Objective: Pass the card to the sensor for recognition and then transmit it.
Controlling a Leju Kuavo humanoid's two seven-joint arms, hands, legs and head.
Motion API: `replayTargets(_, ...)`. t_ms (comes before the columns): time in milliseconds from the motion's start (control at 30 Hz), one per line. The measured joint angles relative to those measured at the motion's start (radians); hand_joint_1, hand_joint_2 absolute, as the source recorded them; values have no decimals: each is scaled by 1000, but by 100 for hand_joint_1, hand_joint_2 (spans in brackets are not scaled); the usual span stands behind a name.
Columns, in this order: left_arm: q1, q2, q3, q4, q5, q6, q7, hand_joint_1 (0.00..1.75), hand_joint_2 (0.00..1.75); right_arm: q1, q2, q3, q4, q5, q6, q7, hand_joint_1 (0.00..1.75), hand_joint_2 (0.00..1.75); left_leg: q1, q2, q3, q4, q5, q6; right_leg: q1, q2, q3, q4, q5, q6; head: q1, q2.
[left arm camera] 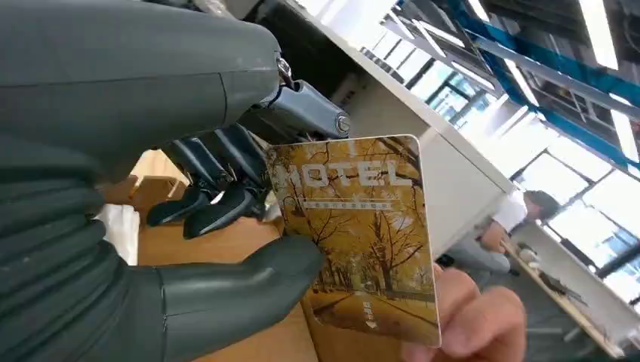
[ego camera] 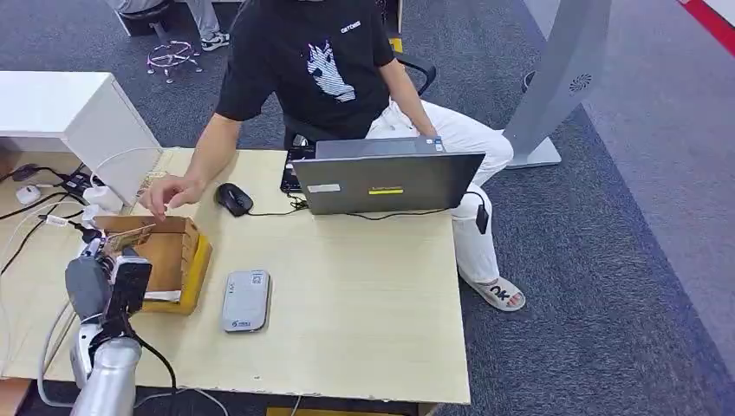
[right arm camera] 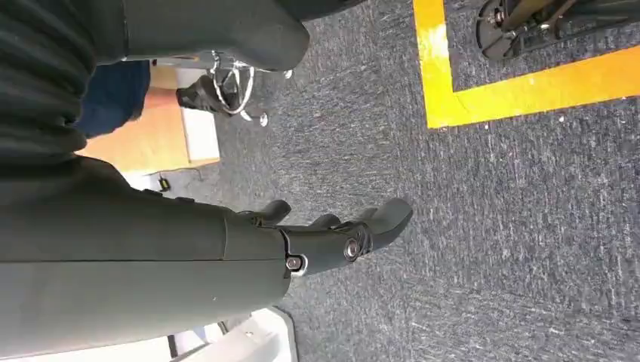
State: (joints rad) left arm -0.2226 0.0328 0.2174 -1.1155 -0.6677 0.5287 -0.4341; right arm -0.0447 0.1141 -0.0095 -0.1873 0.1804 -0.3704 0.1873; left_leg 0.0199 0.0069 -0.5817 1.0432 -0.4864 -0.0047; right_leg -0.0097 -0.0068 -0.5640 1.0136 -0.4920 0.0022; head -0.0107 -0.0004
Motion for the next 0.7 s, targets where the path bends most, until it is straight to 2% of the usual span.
replayTargets(400, 58, -24, -276, -217, -188, -85, 132, 175, 175, 0, 0, -6, 0, 11, 3, -10, 0, 175, 0, 0, 0, 0, 0, 0, 0, 0, 0, 0, 0, 1, 0, 0)
replayTargets(533, 67, -23, -363, -249, -222, -103, 162, 175, 175, 0, 0, -9, 0, 16, 4, -10, 0, 175, 0, 0, 0, 0, 0, 0, 0, 0, 0, 0, 0, 1, 0, 0)
replayTargets(700, 68, -22, -410, -258, -255, -148, 199, 175, 175, 1, 1, -13, 0, 16, 4, -10, 0, 175, 0, 0, 0, 0, 0, 0, 0, 0, 0, 0, 0, 1, 0, 0)
